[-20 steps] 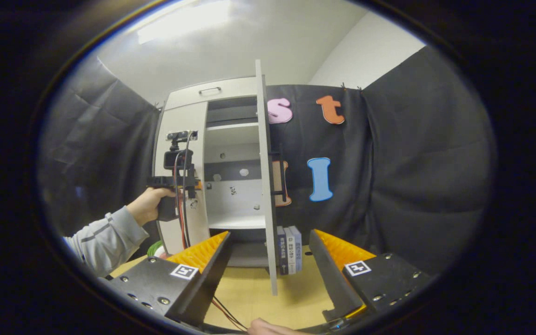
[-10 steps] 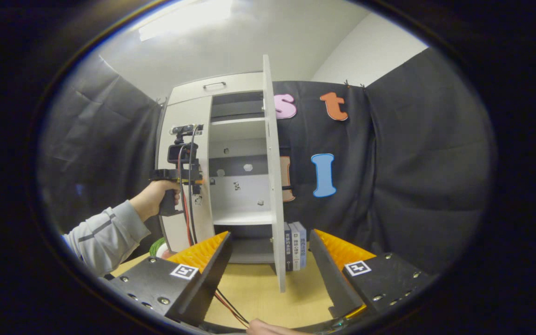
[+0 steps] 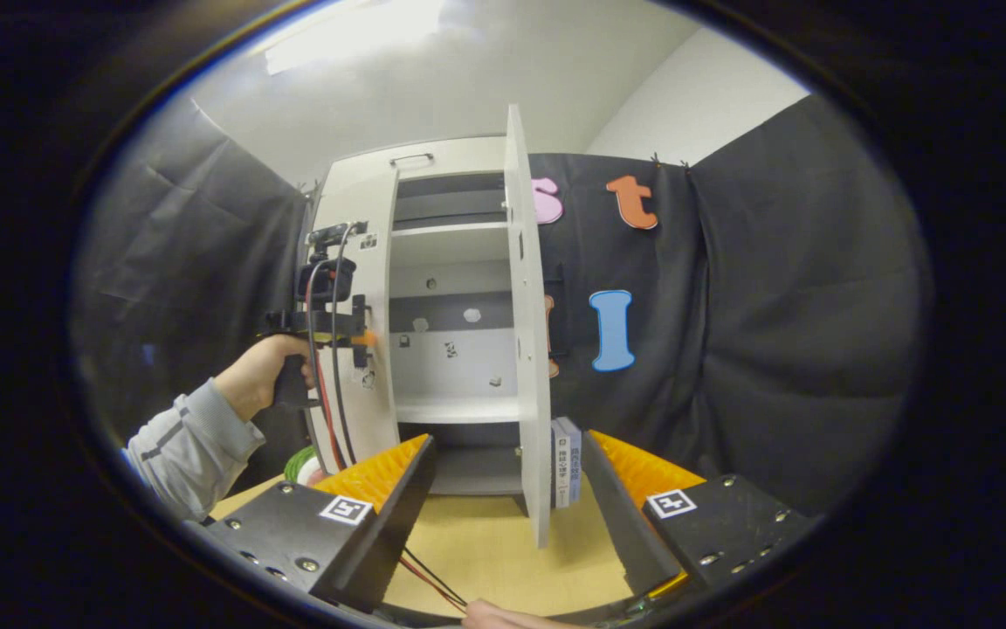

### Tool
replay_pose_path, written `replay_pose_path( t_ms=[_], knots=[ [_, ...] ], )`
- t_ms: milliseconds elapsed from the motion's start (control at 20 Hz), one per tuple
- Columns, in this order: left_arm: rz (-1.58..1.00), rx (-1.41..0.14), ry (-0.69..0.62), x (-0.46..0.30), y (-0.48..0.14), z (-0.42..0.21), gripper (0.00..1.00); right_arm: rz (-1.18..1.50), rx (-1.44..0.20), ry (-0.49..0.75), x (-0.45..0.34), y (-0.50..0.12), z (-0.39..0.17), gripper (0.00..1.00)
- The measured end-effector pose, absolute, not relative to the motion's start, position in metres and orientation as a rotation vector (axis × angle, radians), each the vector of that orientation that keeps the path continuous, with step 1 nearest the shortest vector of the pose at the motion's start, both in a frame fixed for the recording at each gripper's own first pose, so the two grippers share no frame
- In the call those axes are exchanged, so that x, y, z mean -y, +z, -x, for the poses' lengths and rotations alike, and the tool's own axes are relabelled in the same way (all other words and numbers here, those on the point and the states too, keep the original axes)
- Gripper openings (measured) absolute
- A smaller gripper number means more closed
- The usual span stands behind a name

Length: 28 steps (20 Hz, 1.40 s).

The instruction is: Open the right door of the double-door shoe cabinet with the right hand, and open the left door with the left hand.

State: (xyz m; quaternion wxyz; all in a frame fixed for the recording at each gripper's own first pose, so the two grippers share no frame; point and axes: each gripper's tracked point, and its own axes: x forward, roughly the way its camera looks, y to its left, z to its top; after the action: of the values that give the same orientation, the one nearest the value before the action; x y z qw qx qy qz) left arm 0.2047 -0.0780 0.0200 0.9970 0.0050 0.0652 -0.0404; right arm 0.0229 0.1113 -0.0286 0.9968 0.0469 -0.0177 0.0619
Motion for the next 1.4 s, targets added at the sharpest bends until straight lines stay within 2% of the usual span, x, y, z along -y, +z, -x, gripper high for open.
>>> replay_pose_path(
  t_ms=[100,150,300,400,500,1050,1100,1150,1400],
  knots=[
    [-0.013,-0.123,-0.104,0.073,0.020,-0.192,0.23,-0.094,0.034,0.122,-0.115,-0.031,-0.022,0.94],
    [-0.015,-0.119,-0.115,0.070,0.021,-0.186,0.23,-0.096,0.032,0.119,-0.116,-0.031,-0.022,0.98],
    [-0.019,-0.126,-0.131,0.062,0.022,-0.169,0.23,-0.080,0.024,0.106,-0.123,-0.035,-0.023,0.94],
    [-0.027,-0.122,-0.140,0.057,0.024,-0.159,0.23,-0.081,0.024,0.112,-0.129,-0.036,-0.023,1.00],
    [-0.021,-0.117,-0.150,0.051,0.025,-0.149,0.23,-0.085,0.025,0.118,-0.134,-0.035,-0.024,0.94],
    [-0.044,-0.082,-0.141,0.001,0.031,-0.102,0.22,-0.109,0.033,0.107,-0.140,-0.036,-0.024,0.94],
    [-0.046,-0.082,-0.139,-0.004,0.031,-0.099,0.19,-0.108,0.030,0.112,-0.144,-0.037,-0.025,0.98],
    [-0.047,-0.081,-0.139,-0.008,0.032,-0.097,0.19,-0.108,0.027,0.120,-0.149,-0.039,-0.026,0.94],
    [-0.045,-0.073,-0.115,-0.030,0.035,-0.085,0.19,-0.094,0.025,0.134,-0.165,-0.039,-0.027,0.94]
  ],
)
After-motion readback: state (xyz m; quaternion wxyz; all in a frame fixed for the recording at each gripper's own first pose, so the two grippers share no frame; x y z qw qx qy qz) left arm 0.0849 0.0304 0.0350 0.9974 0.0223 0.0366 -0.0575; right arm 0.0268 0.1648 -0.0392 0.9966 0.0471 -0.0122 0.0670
